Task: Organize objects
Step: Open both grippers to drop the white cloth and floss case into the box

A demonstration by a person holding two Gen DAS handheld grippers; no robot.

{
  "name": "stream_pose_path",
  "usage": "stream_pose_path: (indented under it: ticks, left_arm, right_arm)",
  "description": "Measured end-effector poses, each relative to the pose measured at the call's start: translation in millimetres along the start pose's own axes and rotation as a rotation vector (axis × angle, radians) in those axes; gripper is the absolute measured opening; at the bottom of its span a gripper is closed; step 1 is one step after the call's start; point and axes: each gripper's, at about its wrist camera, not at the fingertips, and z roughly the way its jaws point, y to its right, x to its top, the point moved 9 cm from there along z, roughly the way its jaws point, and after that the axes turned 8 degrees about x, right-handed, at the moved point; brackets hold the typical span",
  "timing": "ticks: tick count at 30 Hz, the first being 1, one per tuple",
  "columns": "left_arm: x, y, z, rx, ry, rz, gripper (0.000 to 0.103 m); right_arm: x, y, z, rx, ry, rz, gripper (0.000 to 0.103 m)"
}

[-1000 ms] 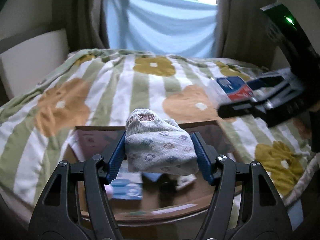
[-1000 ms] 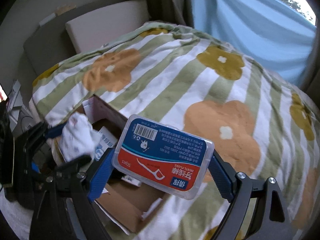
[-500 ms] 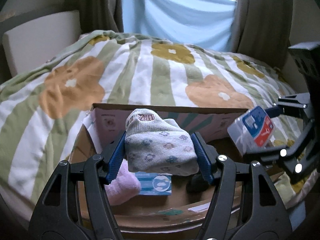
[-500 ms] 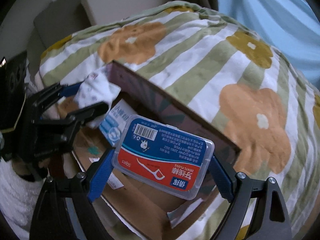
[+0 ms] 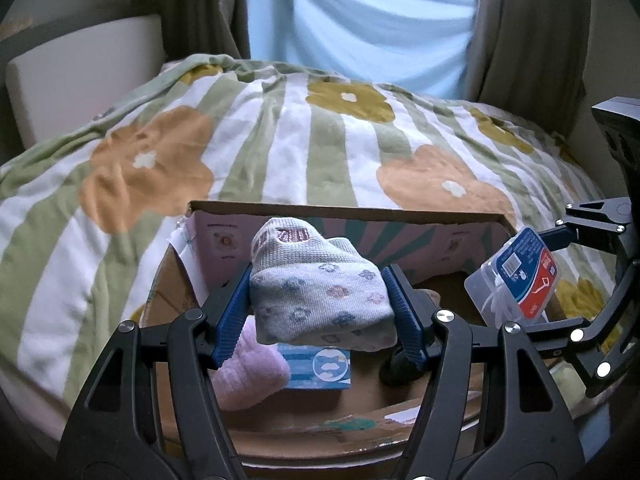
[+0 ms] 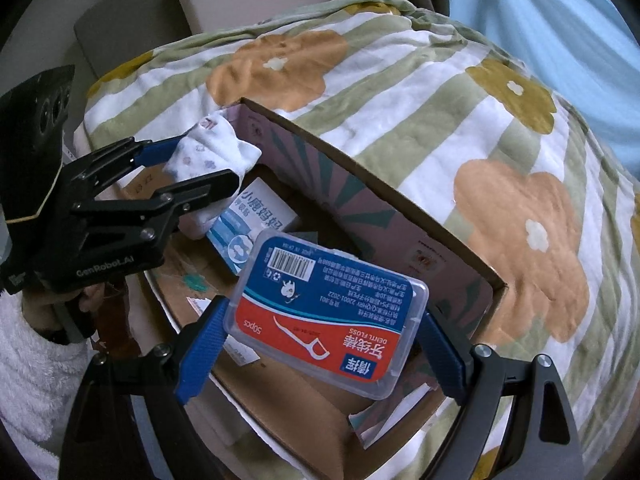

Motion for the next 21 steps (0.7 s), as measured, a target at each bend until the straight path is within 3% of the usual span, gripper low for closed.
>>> stream_pose_path:
  ticks: [7,8,11,15,17,21]
  left_arm:
    - [0.8,2.6,0.7,-0.013,-0.023,0.007,0.064]
    - [0.8,3.9,0.0,-0.025,-0.025,0.003,0.068]
    - [2.7,3.8,-4.2,-0.001,-0.008,0.003,0.102]
    - [9.7,2.8,-13.2,0.017,0.023,0.008,0.103]
    - [10.4,3.1,-13.7,0.028,0.014,0.018,0.103]
    - [8.9,3.7,-14.6,0.028,0.004,0.019,0.103]
  right_arm:
    - [-0.6,-0.3,1.9,0.016,-0.006,0.016,0.088]
    - [-0.8,-1.9,2.7,0.026,-0.011,0.015,0.088]
    - [-0.8,-7.6,4.5,0.026,-0.012,-0.013,0.089]
    - [-3.2,-10.6,10.9,0.027,-0.029,-0.008,0.090]
    - [-4.9,-8.4,12.5,-0.003,-0.030,-0.010,0.101]
    - [-8.1,-5.2,12.0,-0.007,-0.018,0.014,0.102]
